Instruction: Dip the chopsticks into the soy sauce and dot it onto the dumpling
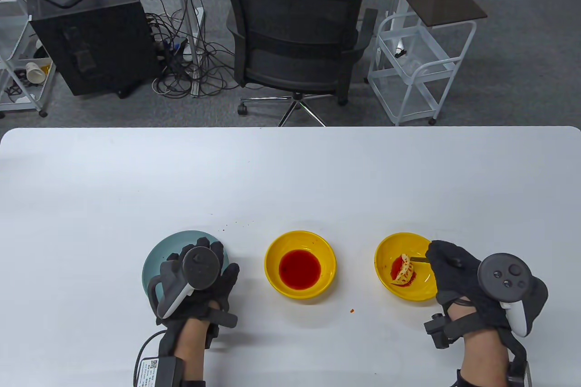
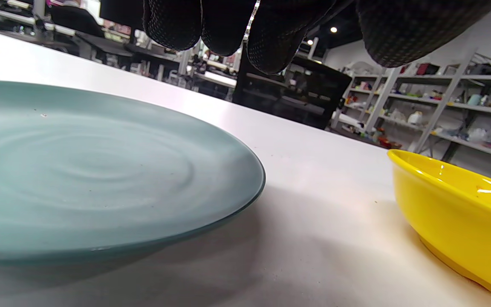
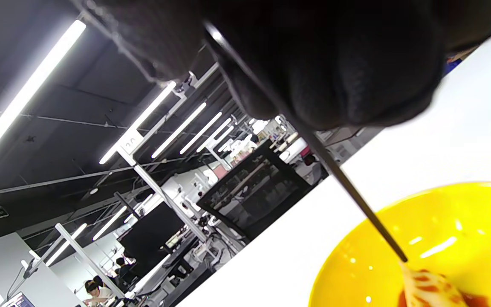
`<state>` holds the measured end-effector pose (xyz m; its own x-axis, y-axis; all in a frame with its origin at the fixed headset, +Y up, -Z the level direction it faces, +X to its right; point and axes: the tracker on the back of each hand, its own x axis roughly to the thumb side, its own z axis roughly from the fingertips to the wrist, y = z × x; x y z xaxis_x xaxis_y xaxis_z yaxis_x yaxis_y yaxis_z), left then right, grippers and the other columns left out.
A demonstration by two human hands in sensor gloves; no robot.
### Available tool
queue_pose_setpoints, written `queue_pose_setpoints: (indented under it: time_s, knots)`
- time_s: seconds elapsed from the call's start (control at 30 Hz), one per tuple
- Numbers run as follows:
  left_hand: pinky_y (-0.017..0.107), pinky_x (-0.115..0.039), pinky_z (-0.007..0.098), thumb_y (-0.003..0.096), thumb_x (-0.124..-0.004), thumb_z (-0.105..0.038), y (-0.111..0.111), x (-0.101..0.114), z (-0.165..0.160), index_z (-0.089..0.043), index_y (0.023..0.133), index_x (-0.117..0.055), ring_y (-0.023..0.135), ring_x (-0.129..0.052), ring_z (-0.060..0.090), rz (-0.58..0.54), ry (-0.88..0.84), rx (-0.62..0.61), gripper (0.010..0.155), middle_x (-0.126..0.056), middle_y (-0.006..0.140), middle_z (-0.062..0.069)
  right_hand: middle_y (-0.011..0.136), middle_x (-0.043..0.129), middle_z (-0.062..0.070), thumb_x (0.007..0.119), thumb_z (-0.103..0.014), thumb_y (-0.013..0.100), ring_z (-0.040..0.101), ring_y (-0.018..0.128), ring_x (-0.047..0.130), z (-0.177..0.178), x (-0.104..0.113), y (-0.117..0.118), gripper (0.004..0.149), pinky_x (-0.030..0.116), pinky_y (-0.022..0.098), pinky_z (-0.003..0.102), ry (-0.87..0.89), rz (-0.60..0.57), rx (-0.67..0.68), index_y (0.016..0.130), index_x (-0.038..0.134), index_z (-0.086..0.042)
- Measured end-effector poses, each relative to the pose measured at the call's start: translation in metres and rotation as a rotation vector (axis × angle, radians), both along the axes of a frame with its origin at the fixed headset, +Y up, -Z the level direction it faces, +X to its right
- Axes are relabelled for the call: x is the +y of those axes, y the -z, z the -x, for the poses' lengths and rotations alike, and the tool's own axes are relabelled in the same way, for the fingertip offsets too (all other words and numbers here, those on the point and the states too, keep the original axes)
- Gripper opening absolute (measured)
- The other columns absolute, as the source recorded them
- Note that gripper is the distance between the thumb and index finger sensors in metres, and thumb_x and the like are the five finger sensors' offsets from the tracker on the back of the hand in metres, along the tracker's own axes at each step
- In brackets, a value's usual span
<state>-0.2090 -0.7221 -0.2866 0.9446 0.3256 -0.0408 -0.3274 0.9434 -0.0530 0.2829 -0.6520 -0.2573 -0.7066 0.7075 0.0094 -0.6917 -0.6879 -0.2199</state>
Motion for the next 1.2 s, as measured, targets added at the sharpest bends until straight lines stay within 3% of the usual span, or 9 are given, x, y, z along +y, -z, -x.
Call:
queue_pose_setpoints:
  time_s: [0.33,0.6,0.8,0.93,1.03,1.2]
  knots:
    - [0.072,-0.041,0.072,0.0472,-0.073,-0.062,-0.001,0.0,0.002,-0.019,0.107,-0.065,0.105,-0.06,0.045,0.015,-0.006,0.007,0.074,-0.053,0.116,0.008,0.067,0.098,0.022,0.074,-0.047,0.044,0.038,0.038,0.1,-0.001,0.002,-0.002,0.054,0.069,0.056,0.071,-0.019,0.028,0.016,0.078,0.088,-0.006]
    - [0.072,-0.04,0.072,0.0472,-0.073,-0.062,-0.001,0.001,0.003,-0.019,0.108,-0.064,0.106,-0.058,0.046,0.008,0.002,0.009,0.074,-0.051,0.117,0.008,0.067,0.097,0.023,0.068,-0.051,0.044,0.039,0.038,0.099,0.004,0.016,-0.012,0.06,0.068,0.056,0.072,0.048,-0.173,0.048,0.08,0.085,-0.006]
    - [0.072,-0.039,0.072,0.0473,-0.073,-0.062,-0.001,0.001,0.002,-0.02,0.108,-0.064,0.107,-0.056,0.046,0.003,0.012,0.005,0.075,-0.05,0.117,0.008,0.07,0.097,0.021,0.072,-0.047,0.044,0.039,0.042,0.1,0.039,0.023,-0.019,0.054,0.069,0.057,0.072,0.026,-0.378,0.182,0.08,0.086,-0.01]
    - [0.072,-0.039,0.072,0.0473,-0.073,-0.062,-0.001,0.002,0.001,-0.02,0.109,-0.062,0.107,-0.055,0.046,-0.003,0.016,0.003,0.075,-0.049,0.118,0.008,0.072,0.1,0.018,0.077,-0.046,0.043,0.037,0.046,0.103,0.074,0.017,-0.02,0.049,0.07,0.058,0.071,-0.033,-0.446,0.306,0.08,0.087,-0.015]
    - [0.072,-0.039,0.072,0.0473,-0.073,-0.062,-0.001,0.001,0.0,-0.02,0.109,-0.062,0.107,-0.055,0.046,-0.004,0.016,0.001,0.075,-0.049,0.118,0.008,0.073,0.102,0.016,0.081,-0.045,0.041,0.036,0.048,0.105,0.101,0.006,-0.019,0.048,0.07,0.059,0.07,-0.071,-0.438,0.391,0.079,0.089,-0.017]
    - [0.072,-0.039,0.072,0.0471,-0.073,-0.062,-0.002,0.002,0.0,-0.02,0.108,-0.063,0.107,-0.056,0.045,-0.03,0.016,-0.005,0.075,-0.049,0.117,0.008,0.075,0.102,0.015,0.084,-0.044,0.04,0.035,0.05,0.106,0.138,-0.02,-0.012,0.047,0.069,0.059,0.071,-0.143,-0.323,0.509,0.079,0.09,-0.019]
